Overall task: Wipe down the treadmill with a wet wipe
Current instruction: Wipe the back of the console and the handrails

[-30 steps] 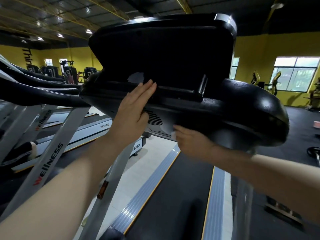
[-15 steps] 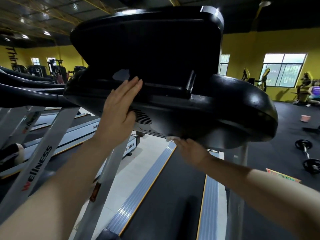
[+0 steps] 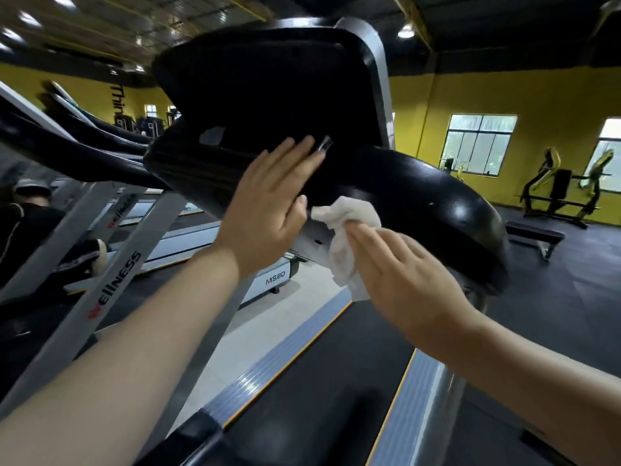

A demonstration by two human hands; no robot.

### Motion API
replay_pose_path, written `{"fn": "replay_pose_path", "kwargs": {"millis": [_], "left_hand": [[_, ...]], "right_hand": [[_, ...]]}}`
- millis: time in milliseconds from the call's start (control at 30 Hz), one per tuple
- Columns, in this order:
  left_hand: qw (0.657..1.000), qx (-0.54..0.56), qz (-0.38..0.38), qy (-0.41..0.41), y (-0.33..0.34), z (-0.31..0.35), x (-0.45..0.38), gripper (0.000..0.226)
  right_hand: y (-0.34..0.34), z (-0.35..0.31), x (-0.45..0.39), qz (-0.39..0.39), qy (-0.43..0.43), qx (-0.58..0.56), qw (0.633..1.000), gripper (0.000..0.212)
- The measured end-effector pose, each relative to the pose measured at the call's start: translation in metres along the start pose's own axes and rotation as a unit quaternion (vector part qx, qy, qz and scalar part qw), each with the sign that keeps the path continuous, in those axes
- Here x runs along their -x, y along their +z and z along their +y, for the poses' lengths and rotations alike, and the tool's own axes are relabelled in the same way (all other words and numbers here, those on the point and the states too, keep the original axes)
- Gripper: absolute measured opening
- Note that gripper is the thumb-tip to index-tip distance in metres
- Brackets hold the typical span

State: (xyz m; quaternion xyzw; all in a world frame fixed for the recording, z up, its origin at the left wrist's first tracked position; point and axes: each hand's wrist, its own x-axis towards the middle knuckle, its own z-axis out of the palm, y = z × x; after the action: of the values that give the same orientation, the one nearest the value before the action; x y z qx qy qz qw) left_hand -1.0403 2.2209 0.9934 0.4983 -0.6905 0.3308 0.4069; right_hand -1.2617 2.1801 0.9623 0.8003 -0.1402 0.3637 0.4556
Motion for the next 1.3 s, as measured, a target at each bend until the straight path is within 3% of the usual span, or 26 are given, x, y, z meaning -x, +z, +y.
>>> {"fn": "replay_pose_path", "kwargs": {"millis": [100,200,367,433,533,600,733,800,867,933,1033,1167,1233,1300], "left_hand": [[1.000,-0.016,-0.026,0.006,0.009,0.013,-0.001,0.053],[1.000,0.002,-0.019,-0.013,0.010,0.015,0.002,0.051],[0.995,0.062,-0.045,-0.067,0.002,0.020,-0.003,0.052],[0.993,0.071,-0.062,-0.076,-0.001,0.021,-0.004,0.053],[0.992,0.065,-0.079,-0.072,-0.003,0.018,-0.003,0.056],[0.992,0.060,-0.082,-0.078,-0.003,0.020,-0.004,0.058],[0.990,0.070,-0.091,-0.087,-0.004,0.023,-0.005,0.059],[0.988,0.070,-0.094,-0.097,-0.005,0.024,-0.006,0.059],[0.988,0.072,-0.087,-0.106,-0.004,0.027,-0.006,0.059],[0.988,0.078,-0.069,-0.115,-0.002,0.031,-0.006,0.059],[0.985,0.086,-0.051,-0.138,-0.001,0.039,-0.007,0.056],[0.983,0.030,-0.021,-0.181,0.003,0.059,-0.014,0.051],[0.987,-0.004,-0.002,-0.158,0.011,0.077,-0.019,0.052],[0.995,-0.001,-0.020,-0.099,0.020,0.096,-0.024,0.053]], "right_hand": [[0.016,0.011,0.014,-0.058,-0.055,0.054,0.995,0.030],[0.072,-0.001,0.041,-0.182,-0.085,0.106,0.974,0.021],[0.150,-0.024,0.079,-0.384,0.049,0.040,0.921,0.037],[0.174,-0.026,0.099,-0.421,0.118,0.013,0.899,0.040],[0.207,-0.029,0.129,-0.429,0.128,-0.006,0.894,0.039],[0.193,-0.031,0.126,-0.422,0.133,-0.031,0.896,0.054],[0.110,-0.035,0.095,-0.291,0.145,-0.070,0.943,0.047],[0.064,-0.030,0.080,-0.191,0.168,-0.139,0.957,0.061],[0.026,-0.021,0.063,-0.085,0.212,-0.213,0.950,0.061],[-0.003,-0.008,0.049,-0.030,0.221,-0.247,0.943,0.053],[0.007,0.009,0.065,-0.081,0.223,-0.289,0.928,0.045],[0.072,0.021,0.121,-0.299,0.263,-0.282,0.873,0.048],[0.099,0.029,0.141,-0.379,0.281,-0.256,0.844,0.045],[0.115,0.028,0.149,-0.387,0.296,-0.274,0.829,0.043]]}}
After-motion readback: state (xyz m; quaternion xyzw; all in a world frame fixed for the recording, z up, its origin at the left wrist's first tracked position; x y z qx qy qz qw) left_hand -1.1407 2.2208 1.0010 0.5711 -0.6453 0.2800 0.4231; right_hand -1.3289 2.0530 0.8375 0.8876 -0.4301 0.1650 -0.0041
